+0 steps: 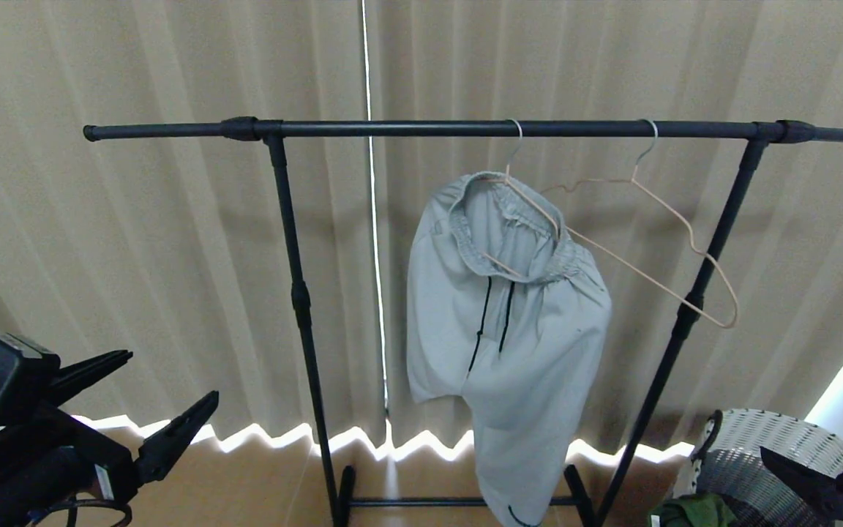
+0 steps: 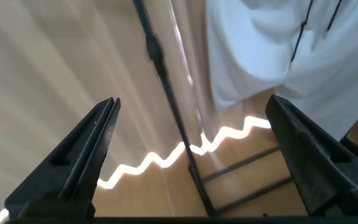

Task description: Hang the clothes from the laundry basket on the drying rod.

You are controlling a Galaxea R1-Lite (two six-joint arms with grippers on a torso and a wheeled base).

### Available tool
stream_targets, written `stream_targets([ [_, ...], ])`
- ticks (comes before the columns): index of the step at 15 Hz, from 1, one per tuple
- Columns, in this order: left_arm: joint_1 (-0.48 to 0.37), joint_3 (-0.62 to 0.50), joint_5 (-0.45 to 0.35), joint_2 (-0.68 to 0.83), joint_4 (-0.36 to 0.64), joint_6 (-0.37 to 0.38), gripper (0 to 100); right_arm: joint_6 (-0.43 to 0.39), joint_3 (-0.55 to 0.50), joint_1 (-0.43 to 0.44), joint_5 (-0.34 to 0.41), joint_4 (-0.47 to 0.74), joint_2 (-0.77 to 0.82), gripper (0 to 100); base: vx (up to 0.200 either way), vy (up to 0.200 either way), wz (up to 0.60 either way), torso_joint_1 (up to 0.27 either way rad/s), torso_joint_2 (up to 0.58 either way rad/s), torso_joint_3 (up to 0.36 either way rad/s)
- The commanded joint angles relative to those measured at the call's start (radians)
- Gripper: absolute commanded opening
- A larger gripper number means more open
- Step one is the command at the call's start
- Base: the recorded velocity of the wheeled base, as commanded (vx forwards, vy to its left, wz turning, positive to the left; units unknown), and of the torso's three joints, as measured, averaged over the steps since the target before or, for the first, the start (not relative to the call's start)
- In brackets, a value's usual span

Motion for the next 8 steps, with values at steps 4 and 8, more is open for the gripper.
stream_targets([
  [4,0.017,0.010,-0.001,-0.023,0.000,0.002,100,0.001,0.119,0.003,0.007,-0.222,0.003,100,-0.050,0.000,0.00,0.001,0.00,0.001],
  [8,0.016,0.011,-0.001,-0.031,0.001,0.000,100,0.003,0.176,0.007,0.013,-0.290,0.000,100,0.000,0.000,0.00,0.000,0.00,0.000],
])
